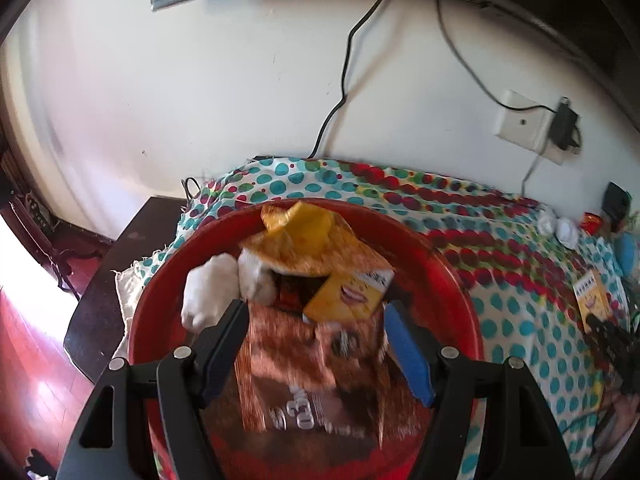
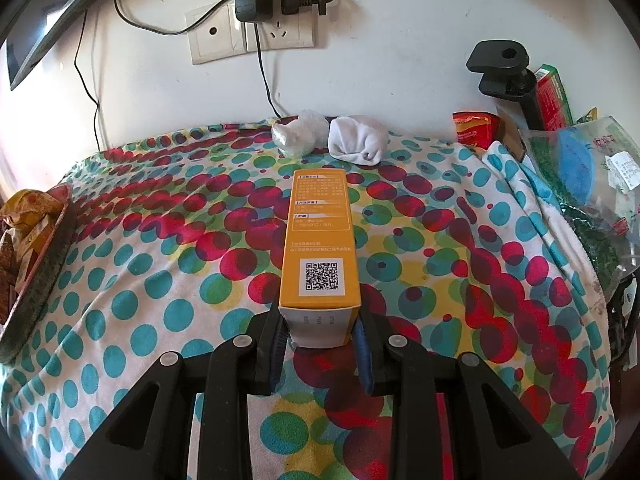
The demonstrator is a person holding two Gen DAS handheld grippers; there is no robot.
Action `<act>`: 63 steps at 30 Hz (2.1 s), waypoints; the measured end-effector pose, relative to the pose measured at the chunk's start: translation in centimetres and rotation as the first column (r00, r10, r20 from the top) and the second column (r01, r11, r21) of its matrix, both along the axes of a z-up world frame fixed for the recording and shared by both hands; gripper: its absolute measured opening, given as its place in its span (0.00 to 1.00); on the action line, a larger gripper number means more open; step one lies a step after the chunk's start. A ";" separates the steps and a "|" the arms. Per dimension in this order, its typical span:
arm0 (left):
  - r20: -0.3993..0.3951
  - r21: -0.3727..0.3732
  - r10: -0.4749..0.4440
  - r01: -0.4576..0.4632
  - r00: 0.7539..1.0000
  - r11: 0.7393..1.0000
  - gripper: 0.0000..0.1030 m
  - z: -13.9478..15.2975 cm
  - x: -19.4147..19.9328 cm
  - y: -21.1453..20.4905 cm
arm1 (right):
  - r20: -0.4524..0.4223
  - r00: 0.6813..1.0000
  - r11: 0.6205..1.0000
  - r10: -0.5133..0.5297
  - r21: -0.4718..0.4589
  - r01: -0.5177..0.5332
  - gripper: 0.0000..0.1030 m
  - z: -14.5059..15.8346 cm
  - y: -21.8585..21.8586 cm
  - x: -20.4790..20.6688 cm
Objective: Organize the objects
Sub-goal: 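Open the left gripper and withdraw it from the red tray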
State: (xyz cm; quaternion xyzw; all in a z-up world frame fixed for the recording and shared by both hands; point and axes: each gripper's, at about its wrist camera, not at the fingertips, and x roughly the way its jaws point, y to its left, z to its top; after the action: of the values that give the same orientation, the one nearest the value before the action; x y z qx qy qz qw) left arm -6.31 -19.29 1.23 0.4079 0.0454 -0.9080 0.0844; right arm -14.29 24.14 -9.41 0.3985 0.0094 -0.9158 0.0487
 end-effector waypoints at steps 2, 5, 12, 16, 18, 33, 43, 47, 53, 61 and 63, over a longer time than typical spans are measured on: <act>-0.015 -0.018 -0.004 0.004 1.000 1.000 0.70 -0.3 1.5 0.7 | -0.002 1.000 1.000 -0.013 0.006 0.013 0.26 0.0 0.1 0.0; -0.037 -0.043 -0.012 0.010 0.999 0.999 0.70 -0.8 3.9 1.7 | -0.010 1.000 1.000 -0.024 0.004 0.025 0.26 0.2 0.3 0.1; -0.080 -0.065 -0.014 0.009 0.997 0.998 0.70 -2.3 7.7 2.6 | -0.009 1.000 0.998 -0.029 0.062 0.030 0.26 0.1 -0.5 0.1; -0.080 -0.094 -0.013 0.006 0.997 0.996 0.70 -3.4 8.8 2.8 | -0.019 0.999 0.995 -0.033 0.096 0.035 0.26 0.1 -0.9 0.3; -0.084 -0.110 -0.005 -0.004 0.996 0.994 0.70 -3.7 9.4 2.4 | -0.022 0.999 0.994 -0.042 0.104 0.044 0.26 0.2 -0.9 0.3; -0.141 -0.125 0.084 -0.102 0.986 0.987 0.70 -5.4 10.8 -0.7 | -0.012 0.997 0.978 -0.079 0.192 0.080 0.27 -0.2 -1.6 0.0; -0.134 -0.136 0.060 -0.079 0.989 0.988 0.70 -5.9 10.6 0.0 | -0.057 0.997 0.971 -0.042 0.233 0.055 0.27 0.3 -2.7 0.6; -0.130 -0.122 0.072 -0.088 0.989 0.989 0.70 -6.0 10.6 -0.5 | -0.060 0.997 0.971 -0.040 0.234 0.053 0.27 0.4 -2.8 0.6; -0.132 -0.091 0.100 -0.113 0.986 0.989 0.70 -6.1 10.6 -1.3 | -0.039 0.998 0.972 -0.042 0.229 0.050 0.27 0.2 -2.9 0.6; -0.116 -0.048 0.120 -0.126 0.986 0.991 0.70 -6.4 10.4 -2.2 | -0.051 0.998 0.984 0.024 0.175 -0.014 0.27 2.7 -5.8 2.1; -0.119 -0.042 0.129 -0.135 0.985 0.990 0.70 -6.4 10.5 -2.4 | -0.057 0.996 0.987 0.066 0.149 -0.057 0.27 3.5 -7.7 2.6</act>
State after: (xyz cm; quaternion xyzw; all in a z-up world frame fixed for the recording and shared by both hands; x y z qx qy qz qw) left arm 4.18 -21.65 -5.15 0.3484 0.0543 -0.9234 0.1516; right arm -11.73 16.40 -5.93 0.3718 0.0910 -0.9226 0.0470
